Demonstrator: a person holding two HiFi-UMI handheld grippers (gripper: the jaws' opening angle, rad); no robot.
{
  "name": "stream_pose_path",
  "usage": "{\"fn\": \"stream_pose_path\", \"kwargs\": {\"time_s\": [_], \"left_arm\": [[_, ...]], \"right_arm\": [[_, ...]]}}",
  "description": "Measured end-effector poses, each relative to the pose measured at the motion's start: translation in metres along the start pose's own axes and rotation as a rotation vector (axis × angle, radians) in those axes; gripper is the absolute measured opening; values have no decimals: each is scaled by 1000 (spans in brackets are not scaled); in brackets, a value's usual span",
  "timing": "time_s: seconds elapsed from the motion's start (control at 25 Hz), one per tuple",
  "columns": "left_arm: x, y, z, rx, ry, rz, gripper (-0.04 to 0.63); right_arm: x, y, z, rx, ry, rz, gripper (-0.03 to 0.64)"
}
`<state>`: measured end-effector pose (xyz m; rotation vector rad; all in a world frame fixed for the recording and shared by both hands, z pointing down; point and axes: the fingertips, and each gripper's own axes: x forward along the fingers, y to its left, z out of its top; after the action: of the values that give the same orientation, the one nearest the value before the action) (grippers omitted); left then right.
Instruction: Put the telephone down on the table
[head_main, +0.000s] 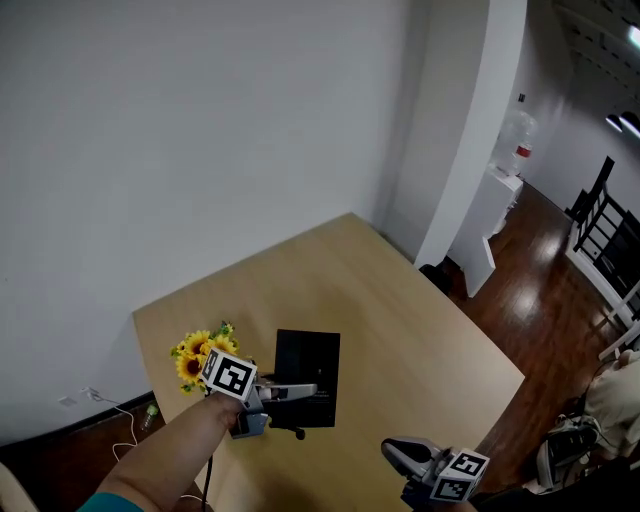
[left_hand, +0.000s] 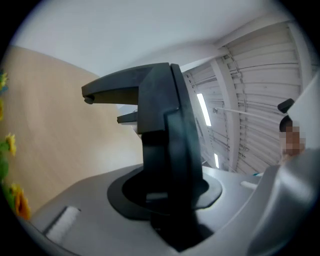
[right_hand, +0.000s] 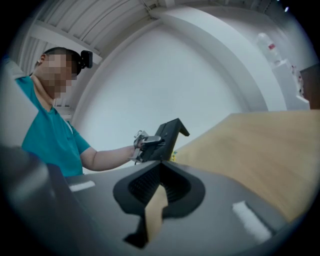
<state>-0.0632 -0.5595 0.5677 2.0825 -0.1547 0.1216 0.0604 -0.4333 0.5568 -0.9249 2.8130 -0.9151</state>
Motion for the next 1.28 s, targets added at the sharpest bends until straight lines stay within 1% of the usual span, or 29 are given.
{"fn": "stream_pose_path", "kwargs": {"time_s": [0.16,0.28,0.44,0.68,0.72,0.84,0.92,1.0,1.12,1.28], "left_arm": [[39,57,41,13,53,29,176],[57,98,57,-17,77,35,176],[69,135,62,-66,76,15,176],[73,187,50,-105,106,46,176],[73,193,48,-100,114,47,176],[74,204,43,-41,159,47,176],[76,206,42,-15,191,50,176],[76,210,43,-11,206,81,183],[69,221,43,-25,191,182,213],[63,233,45,-11,145,338,301]], "right_arm": [[2,-29,4,13,-16,0,2],[1,-42,1,11,-26,7,2],[-3,-61,-10,56,-27,-4,2],[6,-66,-22,94,-6,15,2],[7,-66,-24,98,1,16,2],[8,-65,-26,104,6,16,2],[8,-64,-26,110,5,15,2],[9,-62,-26,111,1,16,2],[12,-59,-25,106,0,22,2],[13,-62,-23,70,8,11,2]]}}
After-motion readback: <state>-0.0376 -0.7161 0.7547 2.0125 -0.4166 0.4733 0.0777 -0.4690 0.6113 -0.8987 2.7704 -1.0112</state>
